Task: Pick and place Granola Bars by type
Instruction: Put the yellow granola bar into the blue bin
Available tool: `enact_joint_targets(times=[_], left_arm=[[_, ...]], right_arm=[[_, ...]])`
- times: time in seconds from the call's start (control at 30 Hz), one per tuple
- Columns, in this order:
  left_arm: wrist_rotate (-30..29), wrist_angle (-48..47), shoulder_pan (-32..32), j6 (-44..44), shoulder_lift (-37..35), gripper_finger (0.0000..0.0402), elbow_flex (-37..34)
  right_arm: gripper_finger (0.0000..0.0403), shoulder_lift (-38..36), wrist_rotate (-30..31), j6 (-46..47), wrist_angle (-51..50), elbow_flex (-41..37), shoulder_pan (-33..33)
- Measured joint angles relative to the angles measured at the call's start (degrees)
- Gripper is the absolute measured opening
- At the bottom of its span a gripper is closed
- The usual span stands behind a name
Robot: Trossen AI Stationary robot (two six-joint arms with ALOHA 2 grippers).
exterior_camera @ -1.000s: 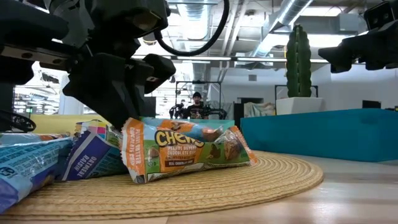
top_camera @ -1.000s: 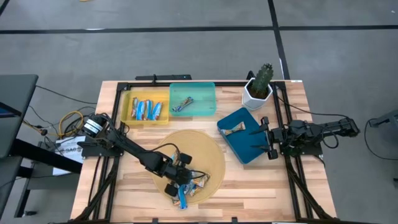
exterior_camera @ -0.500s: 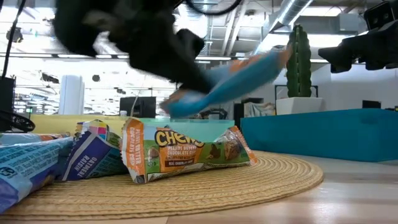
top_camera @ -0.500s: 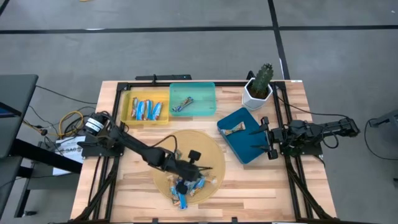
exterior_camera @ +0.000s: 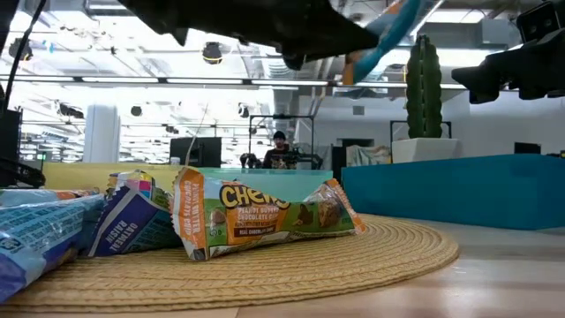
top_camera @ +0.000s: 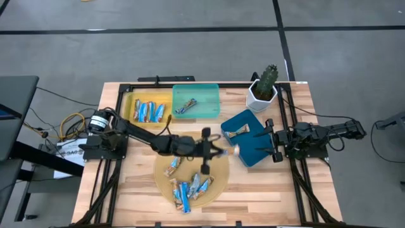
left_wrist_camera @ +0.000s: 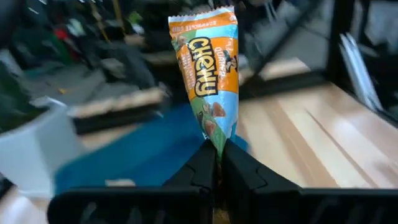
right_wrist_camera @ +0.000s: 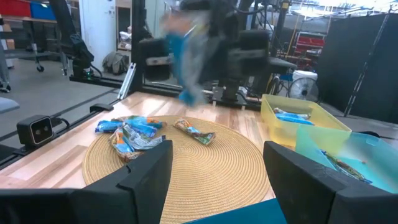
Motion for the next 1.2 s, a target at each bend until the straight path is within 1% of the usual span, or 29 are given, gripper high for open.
enact_joint_targets(times=[0.1, 0.2, 0.6, 0.77, 0.97, 1.03, 1.2], left_arm=[[0.3, 4.3, 2.2, 0.0, 0.0, 0.0008, 0.0], [0.6, 6.1, 3.7, 0.0, 0.0, 0.0008, 0.0], [0.7, 5.9, 8.8, -1.4, 0.0, 0.0009, 0.0], [0.6, 3.9, 11.3, -1.4, 0.0, 0.0009, 0.4], [0.3, -5.9, 12.8, 0.1, 0.1, 0.0009, 5.2], [0.1, -7.0, 13.1, 1.0, 1.9, 0.0009, 7.7], [2.3, -8.6, 14.2, 1.4, 8.2, 0.0009, 14.1]], right_arm=[[0.0244, 0.0, 0.0, 0.0, 0.0, 0.0, 0.0], [0.0244, 0.0, 0.0, 0.0, 0.0, 0.0, 0.0], [0.0244, 0.0, 0.0, 0.0, 0.0, 0.0, 0.0], [0.0244, 0.0, 0.0, 0.0, 0.0, 0.0, 0.0], [0.0244, 0.0, 0.0, 0.0, 0.0, 0.0, 0.0], [0.0244, 0.0, 0.0, 0.0, 0.0, 0.0, 0.0], [0.0244, -0.1, -0.1, 0.0, 0.0, 0.0, 0.0]])
